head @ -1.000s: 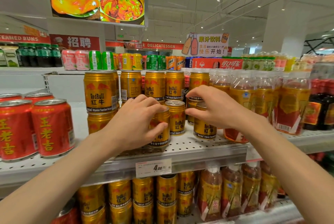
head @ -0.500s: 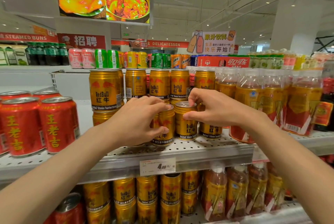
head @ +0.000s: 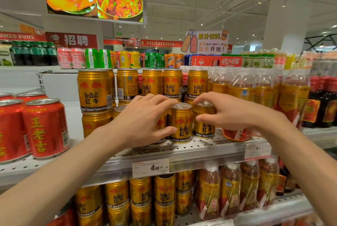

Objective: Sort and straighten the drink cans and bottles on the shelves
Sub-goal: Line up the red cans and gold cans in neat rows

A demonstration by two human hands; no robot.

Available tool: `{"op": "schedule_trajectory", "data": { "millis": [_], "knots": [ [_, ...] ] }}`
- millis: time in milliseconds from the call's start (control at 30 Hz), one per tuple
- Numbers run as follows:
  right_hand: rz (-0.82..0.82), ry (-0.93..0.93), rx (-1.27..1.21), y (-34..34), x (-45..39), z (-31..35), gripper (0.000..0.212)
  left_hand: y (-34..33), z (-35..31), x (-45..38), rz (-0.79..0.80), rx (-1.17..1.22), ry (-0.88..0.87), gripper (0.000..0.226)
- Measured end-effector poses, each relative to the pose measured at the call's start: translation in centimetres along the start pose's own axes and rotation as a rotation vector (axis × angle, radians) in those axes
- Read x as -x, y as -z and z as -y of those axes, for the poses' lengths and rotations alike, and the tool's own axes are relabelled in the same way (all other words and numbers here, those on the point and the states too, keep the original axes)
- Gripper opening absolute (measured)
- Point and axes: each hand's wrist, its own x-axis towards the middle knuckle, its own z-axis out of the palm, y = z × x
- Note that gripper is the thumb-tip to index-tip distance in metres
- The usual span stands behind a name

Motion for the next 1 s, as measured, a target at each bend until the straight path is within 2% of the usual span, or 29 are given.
{"op": "schedule_trajectory", "data": {
  "millis": [167, 300, 633, 833, 1000],
  "knots": [
    [-0.122, 0.006, -0.002, -1.2, 0.2, -0.3, 0.044, -1.2, -0.7, -1.5, 0.002, -0.001, -0.012, 0.069],
    [-0.133, 0.039, -0.077, -0.8, 0.6, -0.9, 0.036, -1.4, -0.6, -1.4, -0.020, -0.005, -0.018, 0.068],
    [-0.224, 0.044, -0.114, -2.2, 1.2, -0.2, 0.042, -1.4, -0.8, -0.5, -0.066, 0.045, -0.004, 0.069],
    [-0.362, 0.148, -0.101, -2.6, 0.7, 1.9, 0.049, 0.3, 0.2, 3.8, -0.279, 0.159, 0.063, 0.052],
    [-0.376, 0.292, -0.011, -3.6, -0.8, 5.7, 0.048, 1.4, 2.1, 8.5, -0.386, 0.162, 0.207, 0.033]
  ]
}}
